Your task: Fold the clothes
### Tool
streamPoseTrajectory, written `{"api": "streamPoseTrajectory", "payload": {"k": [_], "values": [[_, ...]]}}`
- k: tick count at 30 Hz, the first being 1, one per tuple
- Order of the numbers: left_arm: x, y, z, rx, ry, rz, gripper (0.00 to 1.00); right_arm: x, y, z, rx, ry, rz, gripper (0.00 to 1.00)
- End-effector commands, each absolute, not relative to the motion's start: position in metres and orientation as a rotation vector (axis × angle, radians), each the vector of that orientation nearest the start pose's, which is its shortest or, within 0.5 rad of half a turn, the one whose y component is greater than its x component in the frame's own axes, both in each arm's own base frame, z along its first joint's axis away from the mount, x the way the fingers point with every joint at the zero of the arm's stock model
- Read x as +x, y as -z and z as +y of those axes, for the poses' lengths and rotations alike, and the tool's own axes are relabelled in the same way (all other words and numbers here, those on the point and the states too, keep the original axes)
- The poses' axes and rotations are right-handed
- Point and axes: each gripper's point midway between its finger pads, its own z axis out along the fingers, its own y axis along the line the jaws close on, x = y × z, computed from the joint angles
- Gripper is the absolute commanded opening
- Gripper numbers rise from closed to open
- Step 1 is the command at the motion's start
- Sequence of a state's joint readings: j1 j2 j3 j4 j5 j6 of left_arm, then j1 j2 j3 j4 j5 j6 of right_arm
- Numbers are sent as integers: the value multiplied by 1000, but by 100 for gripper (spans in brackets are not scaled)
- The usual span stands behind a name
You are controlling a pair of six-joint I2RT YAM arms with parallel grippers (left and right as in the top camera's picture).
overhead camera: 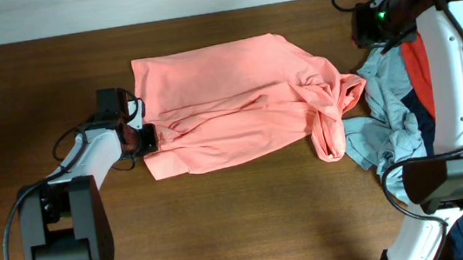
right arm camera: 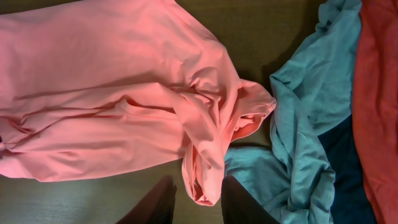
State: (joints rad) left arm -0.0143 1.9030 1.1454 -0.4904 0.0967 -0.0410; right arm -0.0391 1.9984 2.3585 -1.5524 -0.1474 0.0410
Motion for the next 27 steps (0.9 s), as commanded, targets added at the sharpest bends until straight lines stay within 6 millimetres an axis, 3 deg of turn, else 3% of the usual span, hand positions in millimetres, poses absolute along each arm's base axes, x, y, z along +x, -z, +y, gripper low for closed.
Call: {"api": "streamPoseTrajectory", "payload": {"k": [1, 6, 11, 19, 27], "values": [[418, -25, -18, -10, 133, 2787, 1, 429, -269, 5, 66, -198, 2758, 30], [431, -86, -9, -26, 83, 2732, 1, 429, -269, 5, 66, -198, 2758, 30], [425, -135, 14, -75, -49, 2689, 1, 428, -269, 5, 67, -200, 2760, 30], [413, -169, 49, -174, -148, 2619, 1, 412, -270, 9, 68, -228, 2805, 28], [396, -188, 50, -184, -141, 2610, 1, 380, -294, 20, 55, -302, 2803, 28]]}}
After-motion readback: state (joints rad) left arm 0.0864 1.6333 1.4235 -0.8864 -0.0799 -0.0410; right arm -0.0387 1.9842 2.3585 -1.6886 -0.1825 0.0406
